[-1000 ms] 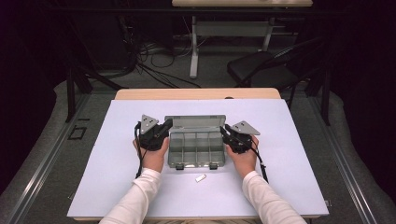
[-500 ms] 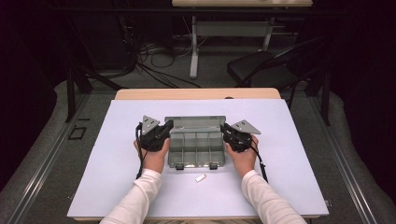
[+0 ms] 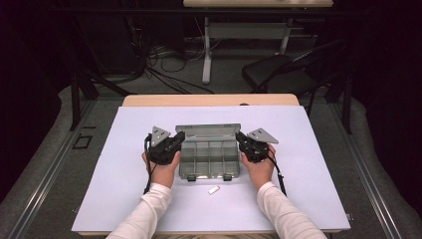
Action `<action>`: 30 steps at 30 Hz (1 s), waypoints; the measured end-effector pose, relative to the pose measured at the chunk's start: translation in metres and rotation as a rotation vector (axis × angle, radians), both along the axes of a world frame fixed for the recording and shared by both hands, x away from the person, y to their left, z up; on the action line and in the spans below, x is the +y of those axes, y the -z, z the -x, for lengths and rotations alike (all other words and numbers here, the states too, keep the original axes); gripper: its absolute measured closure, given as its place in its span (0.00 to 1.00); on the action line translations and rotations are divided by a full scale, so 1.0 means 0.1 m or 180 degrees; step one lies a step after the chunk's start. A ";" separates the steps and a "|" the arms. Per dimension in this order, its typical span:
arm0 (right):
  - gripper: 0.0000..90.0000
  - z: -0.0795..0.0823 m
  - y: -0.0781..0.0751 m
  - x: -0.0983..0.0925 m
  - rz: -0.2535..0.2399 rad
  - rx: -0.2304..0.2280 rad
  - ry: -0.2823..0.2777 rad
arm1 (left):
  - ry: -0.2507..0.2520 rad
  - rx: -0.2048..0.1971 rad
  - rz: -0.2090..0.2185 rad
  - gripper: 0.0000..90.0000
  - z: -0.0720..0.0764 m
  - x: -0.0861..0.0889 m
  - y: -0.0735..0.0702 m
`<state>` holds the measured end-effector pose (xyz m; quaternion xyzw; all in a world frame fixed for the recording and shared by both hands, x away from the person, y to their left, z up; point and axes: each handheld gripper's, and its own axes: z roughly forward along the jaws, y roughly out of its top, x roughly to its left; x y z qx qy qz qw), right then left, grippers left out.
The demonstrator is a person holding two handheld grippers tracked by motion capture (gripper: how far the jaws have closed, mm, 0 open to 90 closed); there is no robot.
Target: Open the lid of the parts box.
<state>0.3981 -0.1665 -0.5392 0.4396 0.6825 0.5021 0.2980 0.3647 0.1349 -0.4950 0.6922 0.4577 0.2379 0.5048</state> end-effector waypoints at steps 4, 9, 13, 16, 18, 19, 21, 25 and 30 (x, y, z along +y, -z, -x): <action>0.93 0.00 0.00 0.00 -0.0003 0.0007 -0.0001 | 0.0020 0.0055 -0.0055 0.92 0.05 0.03 0.04; 0.93 0.00 -0.01 0.00 -0.0011 0.0015 -0.0001 | 0.0048 0.0208 -0.0096 0.82 0.05 0.08 0.09; 0.93 0.00 -0.01 -0.01 -0.0011 0.0016 -0.0005 | 0.0081 0.0340 -0.0138 0.71 0.03 0.10 0.14; 0.93 0.01 -0.01 0.00 -0.0016 0.0022 -0.0006 | 0.0047 0.0356 -0.0180 0.64 0.04 0.10 0.17; 0.93 0.01 -0.01 0.00 -0.0012 0.0022 -0.0006 | 0.0045 0.0414 -0.0197 0.58 0.04 0.10 0.20; 0.93 0.01 -0.01 0.00 -0.0009 0.0030 -0.0007 | 0.0038 0.0436 -0.0205 0.56 0.04 0.10 0.22; 0.93 0.01 -0.01 -0.01 -0.0002 0.0034 -0.0008 | 0.0018 0.0464 -0.0267 0.53 0.04 0.10 0.26; 0.93 0.01 -0.01 -0.01 -0.0008 0.0037 -0.0010 | 0.0040 0.0616 -0.0365 0.50 0.01 0.11 0.34; 0.93 0.01 -0.01 -0.01 -0.0003 0.0031 -0.0006 | 0.0102 0.0797 -0.0508 0.46 -0.01 0.06 0.46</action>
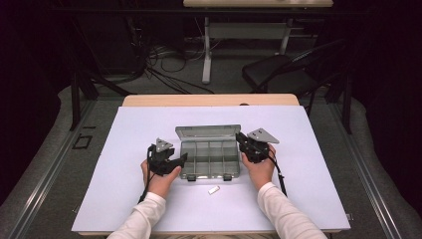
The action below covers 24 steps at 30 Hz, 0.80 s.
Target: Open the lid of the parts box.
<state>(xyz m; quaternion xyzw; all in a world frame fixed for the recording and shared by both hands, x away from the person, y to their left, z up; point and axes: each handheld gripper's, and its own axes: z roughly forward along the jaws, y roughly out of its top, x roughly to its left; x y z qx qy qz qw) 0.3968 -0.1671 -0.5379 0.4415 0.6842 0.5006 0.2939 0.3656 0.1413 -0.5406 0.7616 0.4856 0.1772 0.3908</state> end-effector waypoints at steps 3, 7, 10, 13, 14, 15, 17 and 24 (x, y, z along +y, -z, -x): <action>0.93 0.00 0.00 0.00 0.0003 0.0003 0.0001 | 0.0042 0.0043 -0.0110 0.46 0.00 -0.04 0.05; 0.93 0.00 0.00 0.00 0.0002 0.0005 0.0000 | 0.0122 0.0087 -0.0222 0.46 0.00 -0.08 0.09; 0.93 0.00 0.00 0.00 0.0000 0.0003 0.0001 | 0.0150 0.0117 -0.0283 0.47 -0.01 -0.10 0.13; 0.93 0.00 0.00 0.00 -0.0001 0.0007 0.0004 | 0.0187 0.0156 -0.0310 0.48 -0.02 -0.11 0.17; 0.93 0.01 0.00 0.00 -0.0001 0.0008 0.0004 | 0.0205 0.0163 -0.0328 0.48 -0.02 -0.11 0.18; 0.93 0.01 0.00 0.00 0.0000 0.0006 0.0002 | 0.0207 0.0162 -0.0319 0.49 -0.02 -0.12 0.19; 0.93 0.00 0.00 0.00 -0.0002 0.0006 0.0001 | 0.0221 0.0167 -0.0318 0.50 -0.02 -0.11 0.19; 0.93 0.01 0.00 0.00 -0.0009 0.0013 -0.0005 | 0.0309 0.0183 -0.0331 0.58 -0.02 -0.10 0.21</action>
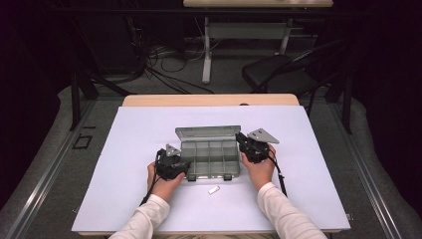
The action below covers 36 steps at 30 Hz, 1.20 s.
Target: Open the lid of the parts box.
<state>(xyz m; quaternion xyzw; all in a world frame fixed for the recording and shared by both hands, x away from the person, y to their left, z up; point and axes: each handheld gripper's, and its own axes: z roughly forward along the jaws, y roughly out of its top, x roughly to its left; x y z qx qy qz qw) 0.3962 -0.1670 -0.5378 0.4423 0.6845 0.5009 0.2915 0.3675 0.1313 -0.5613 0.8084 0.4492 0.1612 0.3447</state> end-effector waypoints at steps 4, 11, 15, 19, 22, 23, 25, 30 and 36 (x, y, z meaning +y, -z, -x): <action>0.93 0.00 0.00 0.00 -0.0013 0.0014 -0.0002 | 0.0014 -0.0040 0.0011 0.58 0.01 0.01 0.01; 0.93 0.00 0.00 -0.01 -0.0029 0.0026 -0.0010 | 0.0023 -0.0049 0.0037 0.59 0.01 0.02 0.02; 0.93 0.00 -0.01 -0.01 -0.0002 0.0022 -0.0006 | 0.0013 -0.0042 0.0063 0.59 0.01 0.02 0.03; 0.93 -0.01 -0.02 -0.02 -0.0147 0.0127 -0.0005 | 0.0004 -0.0046 0.0078 0.59 0.01 0.02 0.03; 0.93 0.00 -0.03 -0.01 -0.0125 0.0147 0.0011 | -0.0003 -0.0057 0.0080 0.59 0.01 0.02 0.03; 0.93 0.01 -0.03 -0.01 -0.0104 0.0140 0.0021 | -0.0007 -0.0058 0.0080 0.59 0.01 0.02 0.03; 0.94 0.01 -0.04 0.01 -0.0080 0.0144 0.0050 | -0.0011 -0.0059 0.0079 0.60 0.01 0.02 0.03; 0.94 -0.01 -0.08 0.03 -0.0086 0.0225 0.0119 | -0.0003 -0.0054 0.0068 0.60 0.01 0.03 0.03; 0.95 -0.06 -0.13 0.05 -0.0062 0.0341 0.0193 | -0.0006 -0.0057 0.0086 0.60 0.01 0.03 0.03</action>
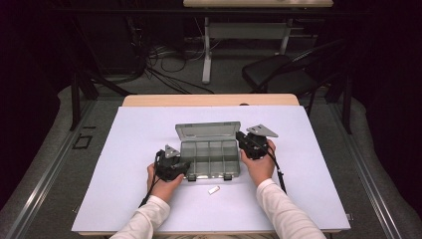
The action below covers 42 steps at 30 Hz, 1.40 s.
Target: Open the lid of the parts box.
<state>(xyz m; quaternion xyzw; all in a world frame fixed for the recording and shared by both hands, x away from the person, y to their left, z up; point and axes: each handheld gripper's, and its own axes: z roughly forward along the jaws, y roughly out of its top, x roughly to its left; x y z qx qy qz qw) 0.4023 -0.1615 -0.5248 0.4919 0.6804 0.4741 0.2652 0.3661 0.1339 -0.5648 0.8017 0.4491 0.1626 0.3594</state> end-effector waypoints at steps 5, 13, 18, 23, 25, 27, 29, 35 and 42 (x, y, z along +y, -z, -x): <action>0.96 -0.06 -0.04 0.01 -0.0058 0.0142 0.0061 | -0.0018 -0.0004 -0.0001 0.60 0.00 0.00 0.00; 0.97 -0.19 -0.11 0.03 -0.0049 0.0325 0.0120 | -0.0015 -0.0002 -0.0004 0.61 0.00 0.00 0.00; 0.97 -0.27 -0.13 0.05 -0.0048 0.0422 0.0166 | -0.0015 -0.0001 -0.0006 0.61 0.00 0.00 0.00; 0.98 -0.36 -0.15 0.07 0.0018 0.0520 0.0211 | -0.0012 -0.0003 0.0000 0.61 0.00 0.00 0.00; 0.98 -0.40 -0.16 0.08 0.0037 0.0565 0.0232 | -0.0007 0.0007 -0.0001 0.61 0.00 0.00 0.00; 0.98 -0.44 -0.16 0.09 0.0038 0.0613 0.0249 | -0.0015 0.0002 -0.0007 0.61 0.00 0.00 0.00; 0.98 -0.47 -0.16 0.09 0.0017 0.0673 0.0270 | -0.0012 0.0003 -0.0012 0.61 0.00 0.00 0.00; 0.98 -0.54 -0.16 0.09 0.0012 0.0756 0.0282 | -0.0020 0.0002 -0.0008 0.61 0.00 0.00 0.00; 0.98 -0.58 -0.15 0.09 -0.0019 0.0800 0.0291 | -0.0024 -0.0004 -0.0005 0.61 0.00 -0.01 0.00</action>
